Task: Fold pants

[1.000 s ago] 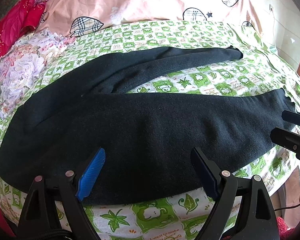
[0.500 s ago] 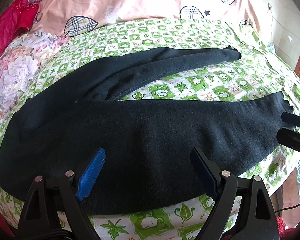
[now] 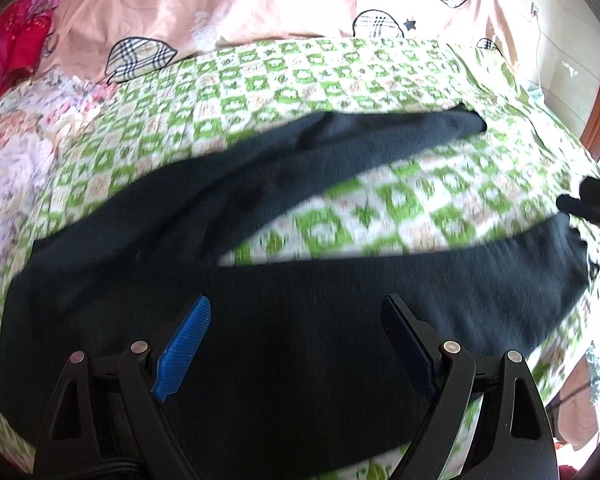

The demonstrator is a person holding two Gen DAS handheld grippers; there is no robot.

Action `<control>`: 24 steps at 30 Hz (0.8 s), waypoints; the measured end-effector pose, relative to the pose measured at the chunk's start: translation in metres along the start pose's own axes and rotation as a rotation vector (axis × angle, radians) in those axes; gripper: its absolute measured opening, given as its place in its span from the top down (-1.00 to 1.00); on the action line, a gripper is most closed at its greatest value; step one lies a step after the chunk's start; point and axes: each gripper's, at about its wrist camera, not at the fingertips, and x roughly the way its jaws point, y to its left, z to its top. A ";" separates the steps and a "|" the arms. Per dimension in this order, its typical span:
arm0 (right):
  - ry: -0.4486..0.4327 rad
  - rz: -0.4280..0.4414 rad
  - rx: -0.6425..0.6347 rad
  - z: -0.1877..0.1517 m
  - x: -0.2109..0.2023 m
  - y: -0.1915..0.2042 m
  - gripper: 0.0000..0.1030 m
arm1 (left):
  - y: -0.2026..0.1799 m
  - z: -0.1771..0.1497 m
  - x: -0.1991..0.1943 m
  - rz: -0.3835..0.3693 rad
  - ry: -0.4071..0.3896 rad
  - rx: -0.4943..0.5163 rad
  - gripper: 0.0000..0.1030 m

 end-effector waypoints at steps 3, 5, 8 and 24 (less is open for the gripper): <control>0.031 -0.074 -0.014 0.034 0.004 -0.016 -0.61 | 0.008 0.028 0.009 -0.029 0.014 -0.009 -0.71; 0.049 -0.103 -0.027 0.056 0.011 -0.027 -0.52 | 0.014 0.050 0.017 -0.037 0.022 -0.012 -0.71; 0.061 -0.146 -0.012 0.082 0.020 -0.047 -0.50 | 0.020 0.079 0.032 -0.025 0.037 -0.002 -0.71; 0.198 -0.213 0.025 0.165 0.106 -0.121 -0.38 | 0.025 0.181 0.146 -0.169 0.191 0.022 -0.71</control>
